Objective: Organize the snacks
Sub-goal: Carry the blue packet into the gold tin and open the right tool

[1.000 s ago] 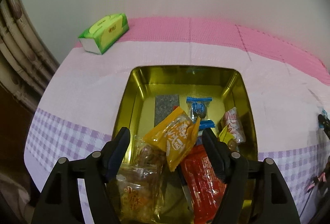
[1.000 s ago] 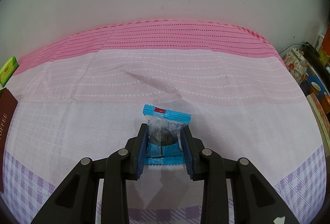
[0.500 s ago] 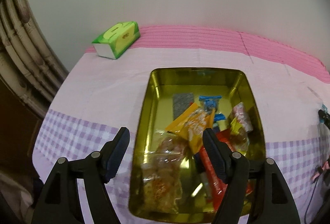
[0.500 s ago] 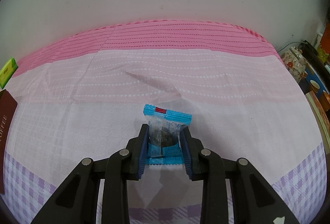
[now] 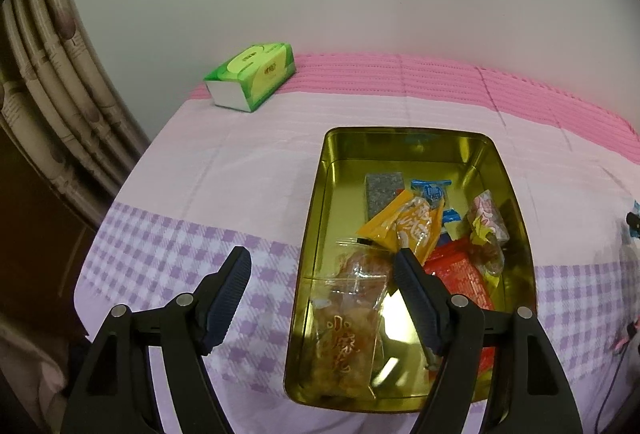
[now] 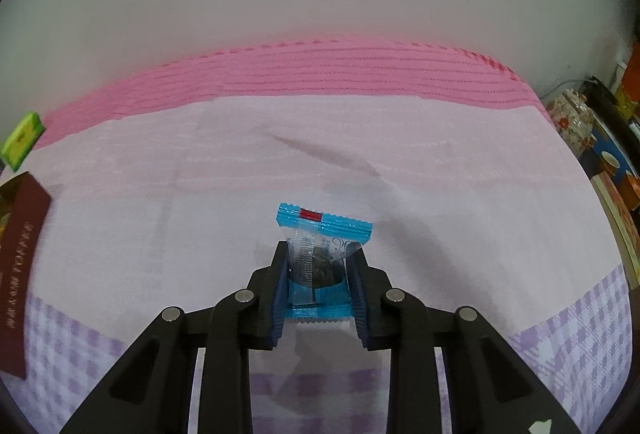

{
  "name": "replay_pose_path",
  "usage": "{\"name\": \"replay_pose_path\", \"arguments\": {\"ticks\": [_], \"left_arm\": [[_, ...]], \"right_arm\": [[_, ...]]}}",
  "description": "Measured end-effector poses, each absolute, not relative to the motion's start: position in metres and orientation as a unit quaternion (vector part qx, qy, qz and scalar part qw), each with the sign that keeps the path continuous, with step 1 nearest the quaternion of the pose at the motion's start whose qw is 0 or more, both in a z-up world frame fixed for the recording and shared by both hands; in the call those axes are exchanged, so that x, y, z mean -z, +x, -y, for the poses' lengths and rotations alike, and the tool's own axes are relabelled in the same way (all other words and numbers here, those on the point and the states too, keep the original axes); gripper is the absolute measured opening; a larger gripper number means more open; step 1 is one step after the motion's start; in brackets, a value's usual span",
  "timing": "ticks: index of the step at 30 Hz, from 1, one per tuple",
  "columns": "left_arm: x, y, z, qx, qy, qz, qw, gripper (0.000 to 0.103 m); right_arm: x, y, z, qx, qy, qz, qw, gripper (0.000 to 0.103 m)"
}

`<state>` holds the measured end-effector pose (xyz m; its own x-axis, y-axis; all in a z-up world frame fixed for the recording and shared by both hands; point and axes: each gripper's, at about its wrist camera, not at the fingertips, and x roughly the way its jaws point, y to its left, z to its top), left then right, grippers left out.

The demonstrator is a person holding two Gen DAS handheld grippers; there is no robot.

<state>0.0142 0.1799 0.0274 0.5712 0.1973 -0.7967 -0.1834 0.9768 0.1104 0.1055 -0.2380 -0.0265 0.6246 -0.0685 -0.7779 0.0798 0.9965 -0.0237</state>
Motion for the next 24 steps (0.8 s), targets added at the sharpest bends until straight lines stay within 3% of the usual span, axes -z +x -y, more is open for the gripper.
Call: {"name": "replay_pose_path", "arguments": {"ticks": [15,24], "left_arm": [[-0.029,0.007,-0.207,-0.143,-0.023,-0.454,0.879,0.077],[-0.026,-0.006,-0.224,-0.165,-0.037,-0.460,0.872,0.077]], "right_arm": [[-0.018,0.084,0.078,-0.161,-0.031,-0.411,0.897,0.025],[-0.013,0.064,-0.022,-0.257,-0.062,-0.415,0.871,0.026]]}}
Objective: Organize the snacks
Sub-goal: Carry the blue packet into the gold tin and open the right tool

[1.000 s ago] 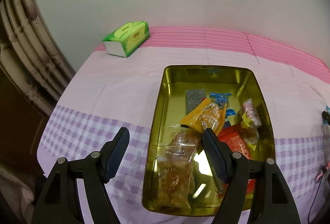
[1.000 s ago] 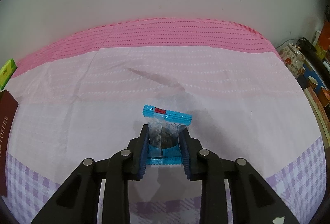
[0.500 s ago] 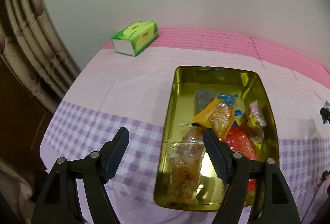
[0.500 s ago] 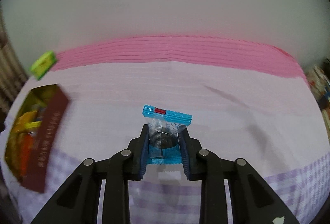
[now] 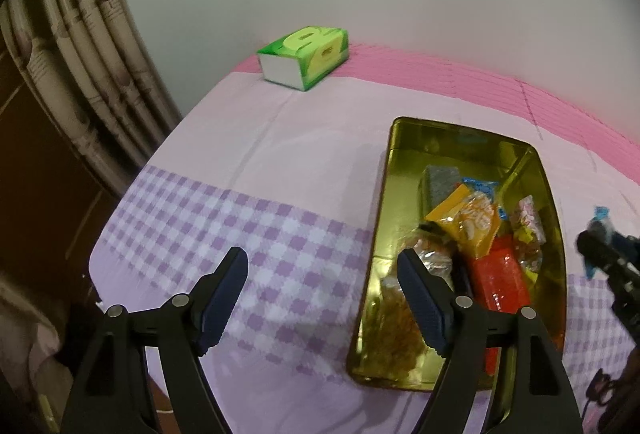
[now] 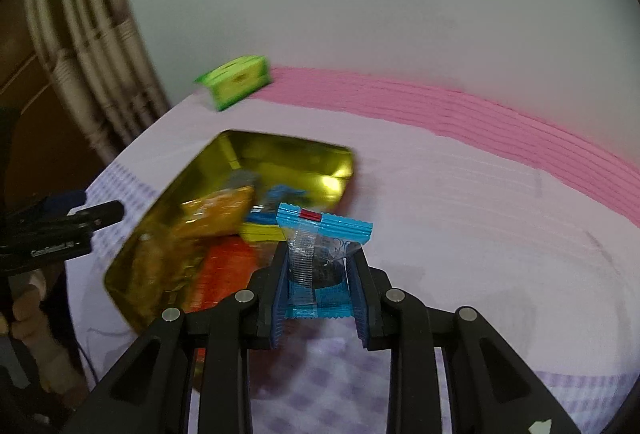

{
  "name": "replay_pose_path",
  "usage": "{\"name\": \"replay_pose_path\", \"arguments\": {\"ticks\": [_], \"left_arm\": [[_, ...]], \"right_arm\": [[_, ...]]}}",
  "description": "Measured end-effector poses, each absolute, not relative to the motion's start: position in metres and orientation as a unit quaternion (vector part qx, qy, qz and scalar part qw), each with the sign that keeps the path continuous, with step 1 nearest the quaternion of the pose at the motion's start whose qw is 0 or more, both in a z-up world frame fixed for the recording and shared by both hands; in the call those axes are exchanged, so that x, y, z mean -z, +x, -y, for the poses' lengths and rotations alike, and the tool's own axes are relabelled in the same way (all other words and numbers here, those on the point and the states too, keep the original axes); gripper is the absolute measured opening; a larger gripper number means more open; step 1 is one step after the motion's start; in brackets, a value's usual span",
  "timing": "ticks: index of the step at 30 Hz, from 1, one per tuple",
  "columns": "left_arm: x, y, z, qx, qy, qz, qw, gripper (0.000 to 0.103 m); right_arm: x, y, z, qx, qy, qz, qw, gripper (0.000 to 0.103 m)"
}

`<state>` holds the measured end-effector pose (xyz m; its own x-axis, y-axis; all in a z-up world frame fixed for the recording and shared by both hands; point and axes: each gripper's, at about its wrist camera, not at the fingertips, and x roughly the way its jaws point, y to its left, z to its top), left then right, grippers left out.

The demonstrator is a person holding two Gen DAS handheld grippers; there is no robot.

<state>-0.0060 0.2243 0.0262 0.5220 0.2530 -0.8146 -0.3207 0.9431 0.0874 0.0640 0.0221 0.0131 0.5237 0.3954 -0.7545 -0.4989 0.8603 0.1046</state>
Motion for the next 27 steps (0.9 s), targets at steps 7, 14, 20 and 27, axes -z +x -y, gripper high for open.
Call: {"name": "replay_pose_path", "arguments": {"ticks": [7,14,20,27], "left_arm": [[-0.021,-0.016,-0.235,-0.176,-0.044,-0.467,0.865,0.078],[-0.020,-0.019,-0.239,-0.178,-0.051,-0.470,0.863,0.078],[-0.019,-0.018,-0.238,-0.175,-0.051,-0.473,0.862,0.079],[-0.018,-0.018,-0.238,-0.173,-0.054,-0.476,0.861,0.079]], "right_arm": [[0.005,0.062,-0.061,-0.284,-0.083,-0.433,0.851,0.026],[0.015,0.074,-0.074,-0.273,-0.100,-0.437,0.851,0.026],[0.022,0.088,-0.073,-0.253,-0.103,-0.449,0.851,0.026],[0.025,0.088,-0.080,-0.246,-0.118,-0.444,0.854,0.028]]}}
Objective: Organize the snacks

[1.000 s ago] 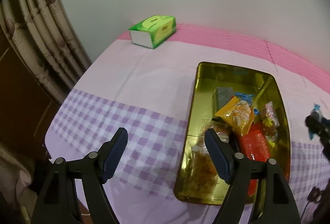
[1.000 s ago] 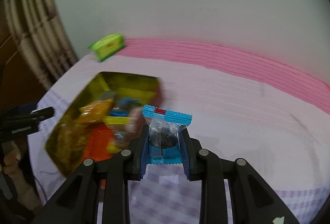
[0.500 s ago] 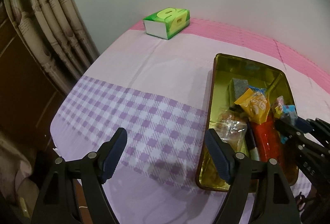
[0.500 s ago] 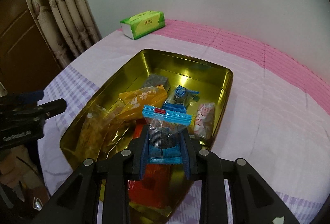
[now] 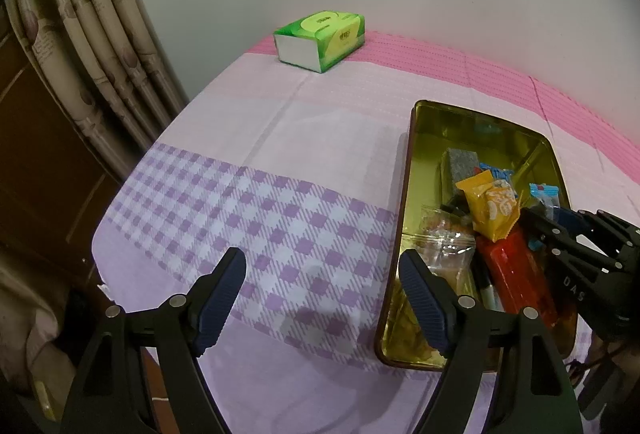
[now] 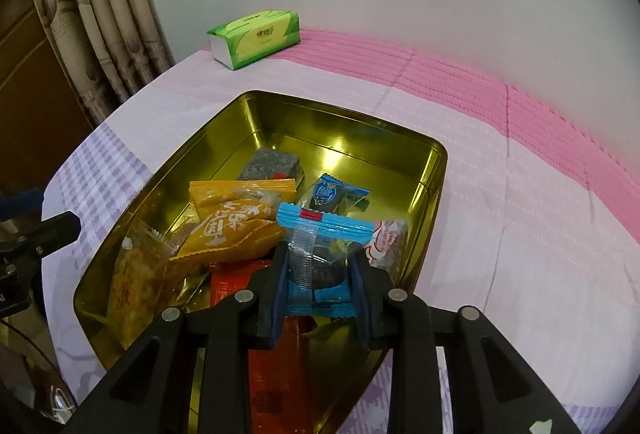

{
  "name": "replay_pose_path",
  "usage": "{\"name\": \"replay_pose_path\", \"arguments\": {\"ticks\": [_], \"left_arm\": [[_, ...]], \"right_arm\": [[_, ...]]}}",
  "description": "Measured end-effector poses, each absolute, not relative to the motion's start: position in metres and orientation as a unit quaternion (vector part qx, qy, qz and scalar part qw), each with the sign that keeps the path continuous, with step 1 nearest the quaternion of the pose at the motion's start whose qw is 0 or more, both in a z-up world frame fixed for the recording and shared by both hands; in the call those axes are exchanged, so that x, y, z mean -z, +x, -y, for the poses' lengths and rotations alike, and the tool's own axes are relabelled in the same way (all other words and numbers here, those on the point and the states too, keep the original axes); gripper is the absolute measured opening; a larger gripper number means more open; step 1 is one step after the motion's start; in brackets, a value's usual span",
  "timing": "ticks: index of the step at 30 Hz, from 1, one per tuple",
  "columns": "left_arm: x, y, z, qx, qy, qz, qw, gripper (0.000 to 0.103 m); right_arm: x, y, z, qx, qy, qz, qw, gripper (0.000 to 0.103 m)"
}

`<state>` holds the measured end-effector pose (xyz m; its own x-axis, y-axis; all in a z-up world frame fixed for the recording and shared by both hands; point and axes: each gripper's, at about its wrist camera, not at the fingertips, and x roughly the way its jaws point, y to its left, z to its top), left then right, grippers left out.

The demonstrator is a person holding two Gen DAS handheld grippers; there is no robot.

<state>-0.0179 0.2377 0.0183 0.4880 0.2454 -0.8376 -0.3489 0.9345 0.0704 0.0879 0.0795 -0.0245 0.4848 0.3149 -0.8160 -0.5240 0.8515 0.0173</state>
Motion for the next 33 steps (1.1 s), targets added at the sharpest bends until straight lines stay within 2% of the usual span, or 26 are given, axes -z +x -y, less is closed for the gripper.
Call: {"name": "replay_pose_path", "arguments": {"ticks": [3,6,8,16,19,27,33], "left_arm": [[-0.018,-0.018,-0.236,-0.170,-0.057,-0.477,0.860,0.079],[-0.020,-0.019,-0.232,-0.165,-0.056,-0.477,0.862,0.079],[-0.021,-0.019,-0.227,-0.161,-0.050,-0.477,0.862,0.079],[-0.023,-0.020,-0.216,-0.161,-0.022,-0.481,0.862,0.079],[-0.023,-0.021,-0.212,-0.158,-0.016,-0.482,0.862,0.079],[-0.024,-0.022,-0.206,-0.153,-0.005,-0.482,0.863,0.079],[-0.025,-0.023,-0.200,-0.148,0.003,-0.481,0.864,0.079]], "right_arm": [[0.023,0.086,-0.079,-0.244,-0.118,-0.445,0.853,0.031],[0.016,0.078,-0.078,-0.243,-0.116,-0.439,0.857,0.038],[0.011,0.072,-0.077,-0.242,-0.116,-0.433,0.860,0.052],[-0.011,0.039,-0.065,-0.228,-0.102,-0.440,0.863,0.083],[-0.010,0.029,-0.062,-0.230,-0.091,-0.454,0.856,0.086],[-0.002,0.017,-0.062,-0.229,-0.092,-0.472,0.846,0.087],[0.000,0.016,-0.058,-0.217,-0.090,-0.477,0.847,0.091]]}}
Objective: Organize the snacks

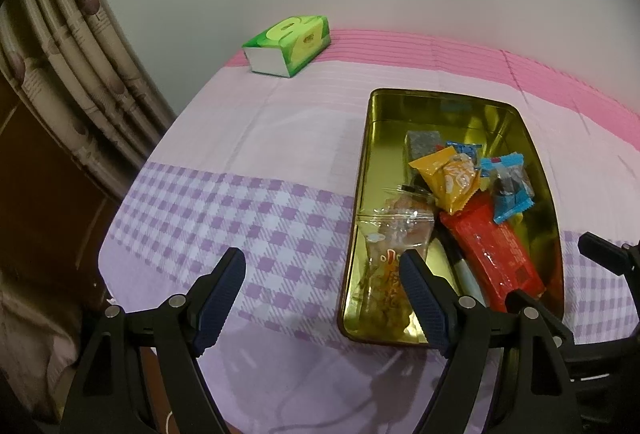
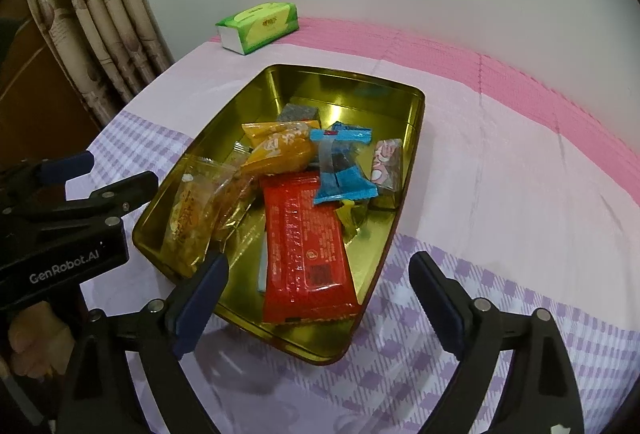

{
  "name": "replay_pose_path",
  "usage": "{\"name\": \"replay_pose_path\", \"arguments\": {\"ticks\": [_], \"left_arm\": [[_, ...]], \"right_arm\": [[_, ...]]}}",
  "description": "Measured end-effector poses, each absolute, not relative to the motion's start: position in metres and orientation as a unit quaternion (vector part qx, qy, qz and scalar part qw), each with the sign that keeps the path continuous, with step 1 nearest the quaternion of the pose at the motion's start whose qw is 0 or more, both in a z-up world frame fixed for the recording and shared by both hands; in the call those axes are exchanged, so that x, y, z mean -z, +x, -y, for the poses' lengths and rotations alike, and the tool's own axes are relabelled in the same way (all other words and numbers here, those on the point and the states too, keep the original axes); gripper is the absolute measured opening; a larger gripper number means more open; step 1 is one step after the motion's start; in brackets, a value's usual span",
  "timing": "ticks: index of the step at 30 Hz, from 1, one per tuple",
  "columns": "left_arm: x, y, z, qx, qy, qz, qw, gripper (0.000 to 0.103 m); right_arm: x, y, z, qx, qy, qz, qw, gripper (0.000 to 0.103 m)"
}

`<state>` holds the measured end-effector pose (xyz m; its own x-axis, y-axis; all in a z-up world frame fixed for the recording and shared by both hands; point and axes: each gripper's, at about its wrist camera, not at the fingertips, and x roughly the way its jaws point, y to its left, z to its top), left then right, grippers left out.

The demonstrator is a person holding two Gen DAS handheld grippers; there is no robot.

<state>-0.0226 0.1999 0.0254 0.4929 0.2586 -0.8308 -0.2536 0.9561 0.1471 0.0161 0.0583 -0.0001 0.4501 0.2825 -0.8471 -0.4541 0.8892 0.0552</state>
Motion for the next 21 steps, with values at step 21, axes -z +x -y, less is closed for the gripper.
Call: {"name": "replay_pose_path", "arguments": {"ticks": [21], "left_arm": [[-0.0255,-0.0240,-0.1968,-0.151,0.009,-0.479,0.865,0.079]], "right_arm": [[0.0072,0.0148,-0.0576,-0.215,-0.087,-0.488,0.841,0.092]]}}
